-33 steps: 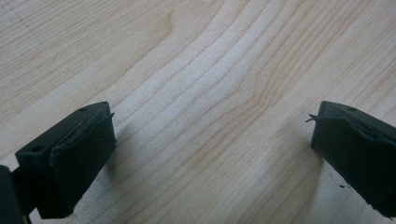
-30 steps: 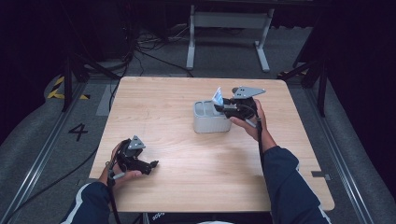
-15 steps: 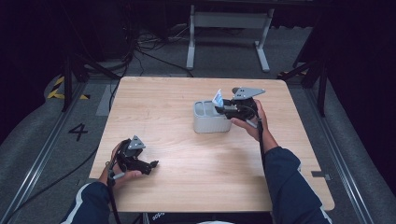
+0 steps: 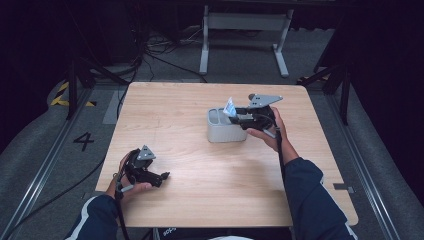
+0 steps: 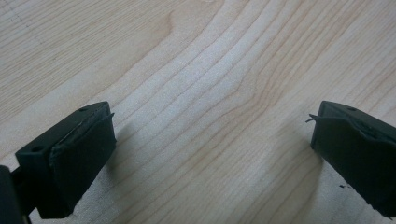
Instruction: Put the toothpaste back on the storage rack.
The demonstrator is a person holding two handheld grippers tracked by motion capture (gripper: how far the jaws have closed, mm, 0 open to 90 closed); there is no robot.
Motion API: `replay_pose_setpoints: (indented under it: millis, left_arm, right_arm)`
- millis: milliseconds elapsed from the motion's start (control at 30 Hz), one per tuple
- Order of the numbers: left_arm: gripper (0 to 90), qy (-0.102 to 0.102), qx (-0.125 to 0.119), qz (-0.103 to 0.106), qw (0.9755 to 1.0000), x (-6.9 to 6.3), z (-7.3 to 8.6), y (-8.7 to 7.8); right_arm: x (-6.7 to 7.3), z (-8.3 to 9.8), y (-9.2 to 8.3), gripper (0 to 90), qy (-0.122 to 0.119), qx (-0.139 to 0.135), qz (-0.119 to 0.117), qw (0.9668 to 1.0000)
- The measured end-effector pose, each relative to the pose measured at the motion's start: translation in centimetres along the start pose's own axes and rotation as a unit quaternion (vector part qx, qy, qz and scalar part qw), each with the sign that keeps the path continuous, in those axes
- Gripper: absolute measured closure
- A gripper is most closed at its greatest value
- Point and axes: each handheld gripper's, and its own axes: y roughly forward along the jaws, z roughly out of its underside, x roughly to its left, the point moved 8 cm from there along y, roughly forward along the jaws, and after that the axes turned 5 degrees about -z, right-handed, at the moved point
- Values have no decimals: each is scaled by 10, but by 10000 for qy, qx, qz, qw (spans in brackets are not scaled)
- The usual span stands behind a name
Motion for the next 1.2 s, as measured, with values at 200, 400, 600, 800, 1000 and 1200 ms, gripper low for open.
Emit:
replay_pose_setpoints:
  millis: [200, 400, 600, 800, 1000, 1200]
  left_arm:
    - [2, -5, -2, -1, 10000, 0, 0, 0]
    - [2, -17, -11, -6, 10000, 0, 0, 0]
    - [2, -16, -11, -7, 10000, 0, 0, 0]
    - [2, -14, -10, -7, 10000, 0, 0, 0]
    - [2, -28, -6, 2, 10000, 0, 0, 0]
    - [2, -11, -6, -4, 10000, 0, 0, 0]
  right_arm:
    - [1, -3, -3, 573, 47, -133, 10, 9999]
    - [-1, -2, -6, 564, 107, -148, 34, 9998]
    - [-2, -1, -9, 550, 98, -135, 87, 9998]
    - [-1, -2, -13, 534, 61, -116, 124, 9998]
    - [1, -3, -19, 516, -54, -39, 167, 9998]
    - [4, -3, -25, 488, -125, 60, 236, 9996]
